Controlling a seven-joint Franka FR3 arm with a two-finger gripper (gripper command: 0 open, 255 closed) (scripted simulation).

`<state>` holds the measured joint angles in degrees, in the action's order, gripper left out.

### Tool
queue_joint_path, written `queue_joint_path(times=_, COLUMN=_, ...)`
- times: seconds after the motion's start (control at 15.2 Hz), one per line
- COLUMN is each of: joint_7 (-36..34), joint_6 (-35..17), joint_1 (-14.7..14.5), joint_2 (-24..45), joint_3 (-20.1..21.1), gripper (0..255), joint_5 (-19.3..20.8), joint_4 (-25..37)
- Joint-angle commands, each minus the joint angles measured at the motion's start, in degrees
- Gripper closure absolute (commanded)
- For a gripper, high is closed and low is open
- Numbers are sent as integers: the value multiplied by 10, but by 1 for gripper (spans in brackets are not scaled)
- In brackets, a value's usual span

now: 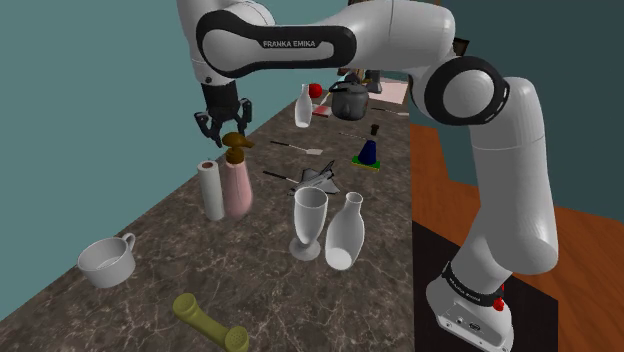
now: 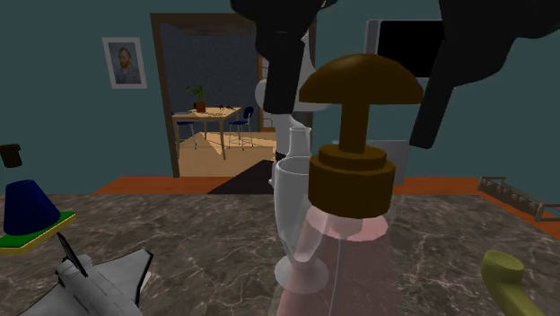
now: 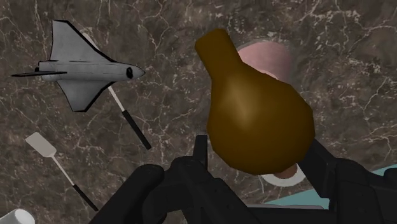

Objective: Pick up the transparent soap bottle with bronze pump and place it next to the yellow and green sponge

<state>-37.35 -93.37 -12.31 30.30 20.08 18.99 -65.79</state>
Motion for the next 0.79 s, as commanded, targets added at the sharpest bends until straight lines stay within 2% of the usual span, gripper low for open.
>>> queue_joint_path(times=0.0, joint_7=3, joint_6=18, joint_1=-4, joint_2=4, joint_3=0, gripper=255, joint_5=1, joint_4=22)
queue_joint_path(times=0.26, joint_7=10, joint_6=54, joint_1=-12, joint_2=15, joint_3=-1, gripper=255, joint_5=3, joint_4=70)
queue_joint_path(times=0.46, joint_7=33, joint_6=10, joint_1=36, joint_2=-53, joint_3=0, gripper=255, joint_5=-16, joint_4=-36)
queue_joint_path(times=0.73, joint_7=74, joint_6=-34, joint_1=87, joint_2=-125, joint_3=-7, gripper=255, joint_5=-40, joint_4=-140)
